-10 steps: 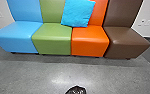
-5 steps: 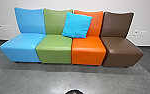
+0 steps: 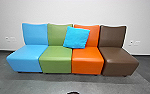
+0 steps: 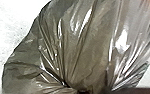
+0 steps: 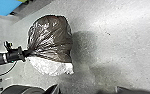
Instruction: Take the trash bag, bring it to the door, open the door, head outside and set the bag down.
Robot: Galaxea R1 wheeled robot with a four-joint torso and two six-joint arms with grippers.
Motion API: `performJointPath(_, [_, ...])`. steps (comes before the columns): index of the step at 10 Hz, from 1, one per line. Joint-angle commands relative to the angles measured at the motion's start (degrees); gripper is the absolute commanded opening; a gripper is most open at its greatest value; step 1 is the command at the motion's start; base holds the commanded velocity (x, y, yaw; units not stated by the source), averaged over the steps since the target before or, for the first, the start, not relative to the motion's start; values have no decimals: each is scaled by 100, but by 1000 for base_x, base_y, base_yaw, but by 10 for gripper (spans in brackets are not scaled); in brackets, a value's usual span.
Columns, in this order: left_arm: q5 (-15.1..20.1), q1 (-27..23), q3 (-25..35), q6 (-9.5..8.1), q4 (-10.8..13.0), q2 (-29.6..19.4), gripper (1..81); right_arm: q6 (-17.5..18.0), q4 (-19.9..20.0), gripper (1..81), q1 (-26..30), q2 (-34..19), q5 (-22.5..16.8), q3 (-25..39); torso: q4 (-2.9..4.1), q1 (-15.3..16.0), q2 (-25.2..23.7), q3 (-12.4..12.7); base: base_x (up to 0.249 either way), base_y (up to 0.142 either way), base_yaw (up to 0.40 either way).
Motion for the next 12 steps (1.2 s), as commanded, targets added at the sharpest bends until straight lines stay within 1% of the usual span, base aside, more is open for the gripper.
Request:
performJointPath(1, [393, -688, 511, 42, -71, -370, 10, 3, 159, 811, 441, -299, -286, 109, 0, -358, 556, 551, 0, 0, 0])
performJointPath(2, [375, -688, 777, 51, -71, -565, 10, 3, 150, 811, 397, -290, -277, 101, 0, -485, 748, 743, 0, 0, 0])
performJointPath(3, [367, -609, 1145, 68, -18, -862, 10, 3, 159, 811, 309, -307, -242, 101, 0, -638, 980, 982, 0, 0, 0])
performJointPath(4, [358, -504, 1286, 138, -9, -1073, 10, -15, 142, 811, 213, -317, -198, 92, 0, -771, 1185, 1194, 0, 0, 0])
performJointPath(6, [402, -319, 1577, 349, -18, -1461, 10, -24, 150, 811, 28, -308, -180, 65, 0, -1027, 1574, 1600, 0, 0, 0])
performJointPath(7, [402, -205, 1893, 499, -18, -1699, 10, -41, 142, 811, -95, -290, -171, 57, 0, -1174, 1797, 1832, 0, 0, 0])
performJointPath(8, [349, -81, 2207, 656, -18, -1933, 10, -50, 142, 811, -192, -290, -127, 65, 0, -1292, 1976, 1883, 0, 0, 0])
performJointPath(9, [340, 59, 2394, 806, -9, -2103, 10, -59, 142, 811, -341, -282, -48, 65, 0, -1429, 2184, 1659, 0, 0, 0])
performJointPath(10, [340, 190, 2464, 1025, -18, -2217, 10, -59, 142, 811, -481, -273, 31, 65, 0, -1528, 2326, 1770, 0, 0, 0])
performJointPath(11, [340, 357, 2553, 1167, -18, -2332, 10, -59, 133, 811, -648, -264, 101, 57, 0, -1635, 2494, 1821, 0, 0, 0])
performJointPath(12, [332, 533, 2787, 1324, -18, -2514, 10, -76, 98, 811, -789, -255, 188, 57, 0, -1742, 2660, 1856, 0, 0, 0])
